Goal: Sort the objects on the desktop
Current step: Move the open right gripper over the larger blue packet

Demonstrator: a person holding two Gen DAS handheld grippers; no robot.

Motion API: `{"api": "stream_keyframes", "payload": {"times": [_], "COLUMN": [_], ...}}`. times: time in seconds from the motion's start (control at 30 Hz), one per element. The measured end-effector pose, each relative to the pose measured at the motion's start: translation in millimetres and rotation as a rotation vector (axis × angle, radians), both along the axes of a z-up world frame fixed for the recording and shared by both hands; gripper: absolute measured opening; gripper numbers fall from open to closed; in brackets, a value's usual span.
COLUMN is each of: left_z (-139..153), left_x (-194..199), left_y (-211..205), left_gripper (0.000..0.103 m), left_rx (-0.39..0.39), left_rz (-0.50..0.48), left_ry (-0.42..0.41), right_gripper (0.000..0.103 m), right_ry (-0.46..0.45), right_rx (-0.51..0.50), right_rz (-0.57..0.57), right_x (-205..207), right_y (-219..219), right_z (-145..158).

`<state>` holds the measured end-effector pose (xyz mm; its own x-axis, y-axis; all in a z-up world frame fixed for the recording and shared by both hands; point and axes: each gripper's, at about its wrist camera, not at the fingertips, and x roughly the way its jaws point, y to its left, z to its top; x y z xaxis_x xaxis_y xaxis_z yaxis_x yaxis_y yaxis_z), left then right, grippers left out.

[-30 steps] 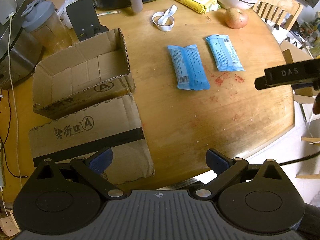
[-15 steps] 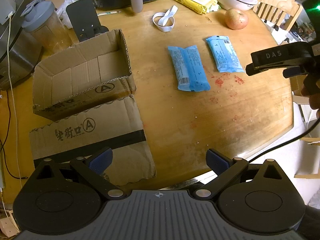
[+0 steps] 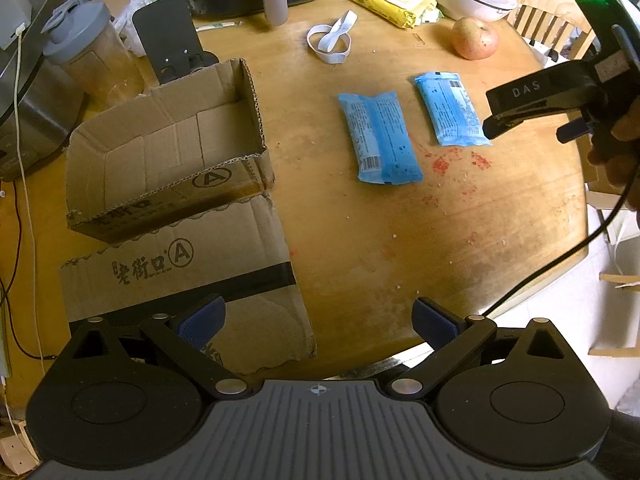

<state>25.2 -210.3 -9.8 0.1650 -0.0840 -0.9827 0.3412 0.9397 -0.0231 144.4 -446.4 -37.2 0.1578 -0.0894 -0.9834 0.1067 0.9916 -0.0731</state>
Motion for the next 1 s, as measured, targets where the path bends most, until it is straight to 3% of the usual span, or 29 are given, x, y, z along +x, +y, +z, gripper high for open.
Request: {"api": "stream_keyframes", "payload": {"times": [1.0], "left_z": [-2], "left_x": [-3], "left_y": [0], "left_gripper": [0.102], "left_rx": [0.002], "left_rz": [0.001], "left_ry": [0.014], "right_gripper": [0.103], "right_ry": [0.063], "right_rx": [0.006], "right_rz": [-0.036], "right_x": [56], "right_y": [-6], "right_z": [-20]}}
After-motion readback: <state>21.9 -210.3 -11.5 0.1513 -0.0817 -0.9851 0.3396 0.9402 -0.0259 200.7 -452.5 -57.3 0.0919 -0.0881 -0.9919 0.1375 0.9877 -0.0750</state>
